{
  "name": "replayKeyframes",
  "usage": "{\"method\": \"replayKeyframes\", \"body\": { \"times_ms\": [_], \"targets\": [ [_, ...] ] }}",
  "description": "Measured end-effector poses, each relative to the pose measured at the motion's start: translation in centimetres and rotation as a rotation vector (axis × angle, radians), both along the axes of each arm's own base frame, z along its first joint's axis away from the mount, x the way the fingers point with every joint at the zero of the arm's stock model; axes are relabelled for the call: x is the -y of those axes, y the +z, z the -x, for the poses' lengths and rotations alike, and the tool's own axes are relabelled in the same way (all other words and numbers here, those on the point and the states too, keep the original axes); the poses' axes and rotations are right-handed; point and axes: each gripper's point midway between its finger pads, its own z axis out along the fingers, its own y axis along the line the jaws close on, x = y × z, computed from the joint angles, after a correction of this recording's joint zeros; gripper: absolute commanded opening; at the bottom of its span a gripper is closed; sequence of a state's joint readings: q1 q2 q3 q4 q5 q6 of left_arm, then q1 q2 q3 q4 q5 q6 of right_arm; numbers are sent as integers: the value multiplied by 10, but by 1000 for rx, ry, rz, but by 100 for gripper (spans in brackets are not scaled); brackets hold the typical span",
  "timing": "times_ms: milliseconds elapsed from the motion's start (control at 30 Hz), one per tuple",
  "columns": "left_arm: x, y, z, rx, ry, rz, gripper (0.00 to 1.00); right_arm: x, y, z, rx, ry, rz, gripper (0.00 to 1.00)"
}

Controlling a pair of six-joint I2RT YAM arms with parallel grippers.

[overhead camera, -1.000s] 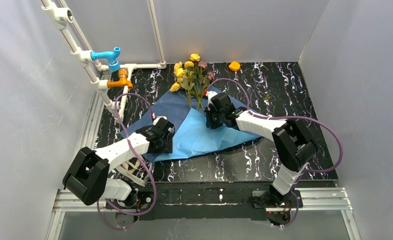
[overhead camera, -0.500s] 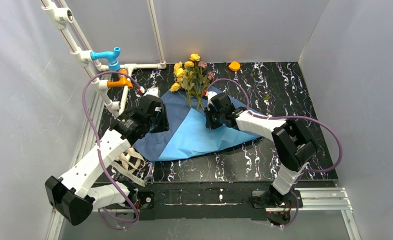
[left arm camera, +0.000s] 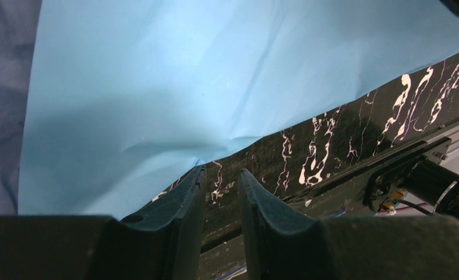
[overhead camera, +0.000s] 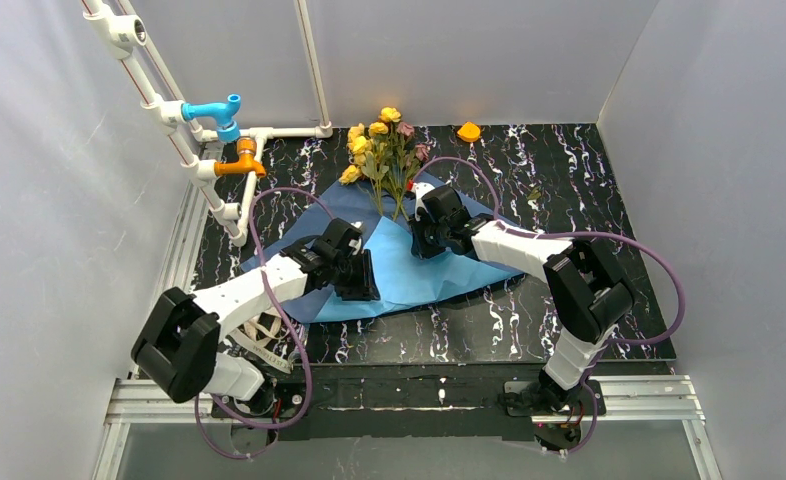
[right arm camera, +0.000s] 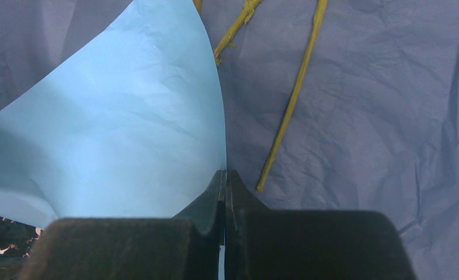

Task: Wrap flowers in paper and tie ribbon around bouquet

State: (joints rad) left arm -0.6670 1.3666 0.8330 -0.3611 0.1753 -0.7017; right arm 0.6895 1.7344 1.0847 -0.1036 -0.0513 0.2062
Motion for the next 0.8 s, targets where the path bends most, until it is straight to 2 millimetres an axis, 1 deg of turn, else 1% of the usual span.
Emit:
{"method": "replayKeyframes", "body": {
  "times_ms": [100,167,300,333,367,400,467,500,533,600,667,733,800],
  "targets": [
    [6,-5,-4,4,-2,16,25,0,0,0,0,0,0,1],
    [8,-14,-6,1,-3,18,24,0,0,0,-1,0,1,1],
    [2,-46,2,-55,-5,-21,23,1,-1,0,-2,-4,4,2],
    [1,-53,5,-70,-5,-31,22,1,-1,0,-2,-5,3,6],
    [3,-54,3,-75,-6,-18,22,1,-1,0,-3,-7,4,12],
    [5,-55,2,-71,-11,-13,21,1,-1,0,-4,-9,4,21],
    [8,-55,1,-69,-22,2,20,1,-1,0,-9,-17,2,46],
    [11,-56,0,-69,-28,11,20,2,-2,0,-11,-21,2,56],
    [14,-56,-1,-69,-34,22,20,2,-2,0,-12,-25,4,63],
    [17,-56,-2,-70,-43,35,19,5,-3,1,-16,-36,14,73],
    [19,-55,-2,-67,-49,43,19,12,-5,2,-21,-54,44,80],
    [19,-55,-2,-66,-51,43,19,19,-1,4,-22,-70,69,83],
    [19,-55,-2,-65,-51,44,19,25,15,5,-4,-89,76,81]
  ]
}}
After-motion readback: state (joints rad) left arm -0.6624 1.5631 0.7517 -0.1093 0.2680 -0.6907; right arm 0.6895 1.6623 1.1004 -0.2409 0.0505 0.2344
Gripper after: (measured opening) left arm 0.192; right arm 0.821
